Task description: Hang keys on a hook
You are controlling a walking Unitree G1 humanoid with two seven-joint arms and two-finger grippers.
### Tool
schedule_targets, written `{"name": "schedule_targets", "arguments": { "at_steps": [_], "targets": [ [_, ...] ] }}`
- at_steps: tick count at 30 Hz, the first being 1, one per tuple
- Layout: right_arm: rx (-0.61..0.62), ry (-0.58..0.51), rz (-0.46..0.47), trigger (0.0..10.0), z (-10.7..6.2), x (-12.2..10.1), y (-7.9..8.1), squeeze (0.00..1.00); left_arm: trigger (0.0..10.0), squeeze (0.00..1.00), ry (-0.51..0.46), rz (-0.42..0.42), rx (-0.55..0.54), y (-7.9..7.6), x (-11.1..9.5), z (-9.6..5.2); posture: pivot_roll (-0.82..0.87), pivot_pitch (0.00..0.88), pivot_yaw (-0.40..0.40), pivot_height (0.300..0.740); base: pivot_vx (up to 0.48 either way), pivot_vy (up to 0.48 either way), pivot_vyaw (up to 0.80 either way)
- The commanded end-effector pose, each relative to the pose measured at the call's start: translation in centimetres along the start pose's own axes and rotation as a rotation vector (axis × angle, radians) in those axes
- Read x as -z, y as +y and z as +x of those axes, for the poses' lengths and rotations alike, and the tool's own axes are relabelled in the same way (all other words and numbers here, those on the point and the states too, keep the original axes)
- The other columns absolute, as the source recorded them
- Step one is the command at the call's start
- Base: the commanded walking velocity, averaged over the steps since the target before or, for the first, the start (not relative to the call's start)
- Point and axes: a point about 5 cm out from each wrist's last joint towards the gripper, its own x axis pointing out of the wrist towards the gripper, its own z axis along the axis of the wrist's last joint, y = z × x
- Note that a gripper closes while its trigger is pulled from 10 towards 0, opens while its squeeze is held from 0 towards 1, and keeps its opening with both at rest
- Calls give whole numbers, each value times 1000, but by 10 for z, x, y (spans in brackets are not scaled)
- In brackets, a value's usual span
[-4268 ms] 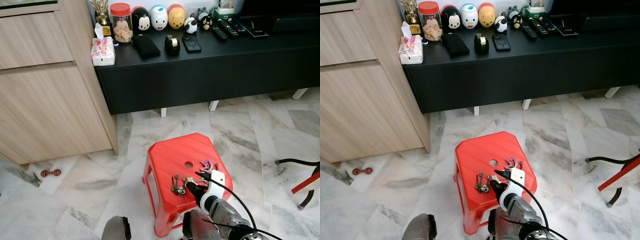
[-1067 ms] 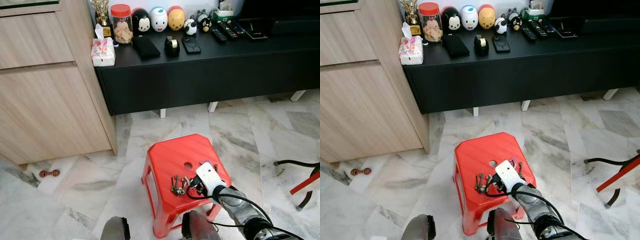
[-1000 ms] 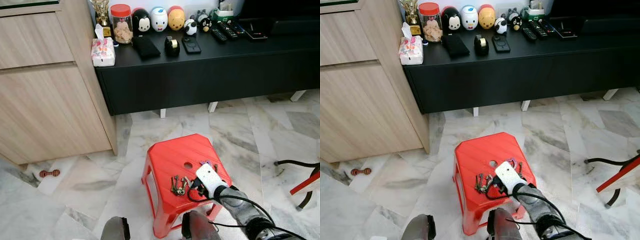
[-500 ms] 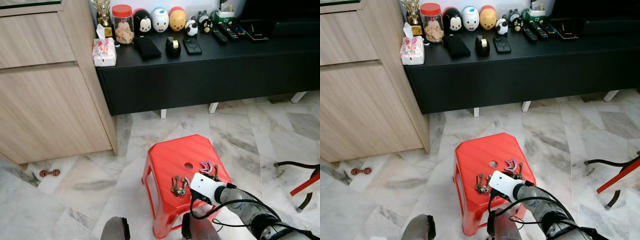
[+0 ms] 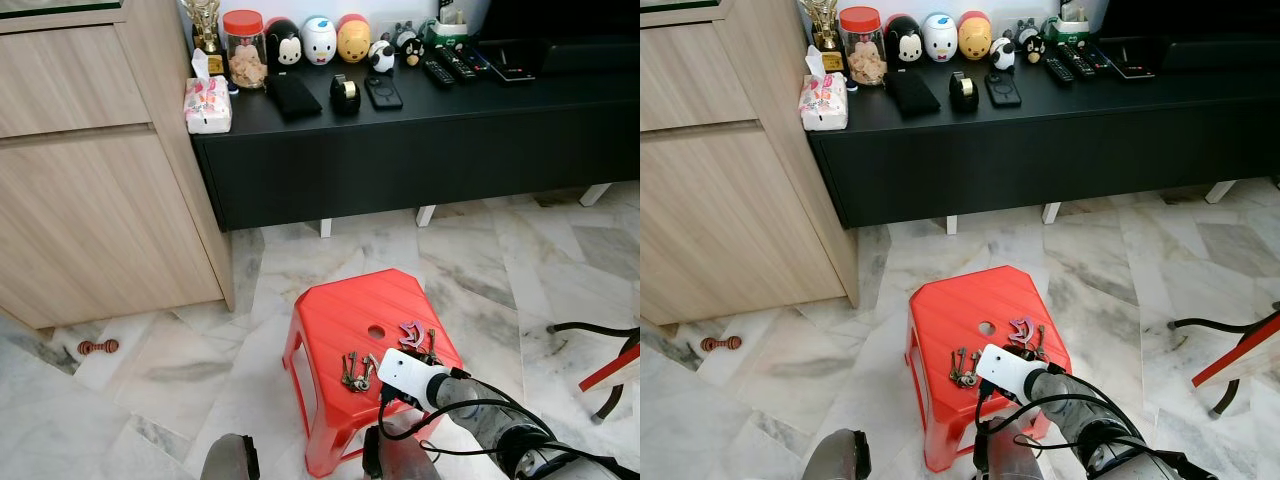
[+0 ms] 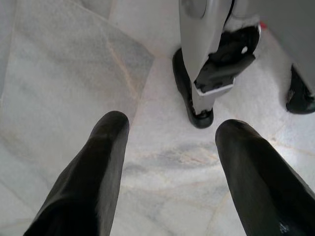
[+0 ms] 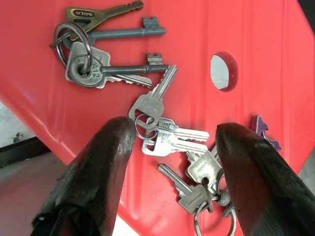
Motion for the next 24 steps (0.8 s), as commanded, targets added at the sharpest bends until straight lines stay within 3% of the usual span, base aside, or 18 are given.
{"name": "schedule_targets", "arguments": {
  "at_steps": [1, 13, 24],
  "targets": [
    [-12, 23, 13, 10000, 0, 6, 6, 0, 10000, 0, 30, 35, 6, 2, 10, -3, 42, 183, -60, 625, 0, 0, 0],
    [-4, 17, 13, 10000, 1, 2, 9, 0, 10000, 0, 39, 62, 14, 4, 23, -9, 53, 243, -56, 625, 0, 0, 0],
    [56, 54, 9, 10000, 2, 3, 0, 0, 10000, 0, 39, 73, 15, 5, 27, -12, 61, 248, -56, 625, 0, 0, 0]
  ]
}}
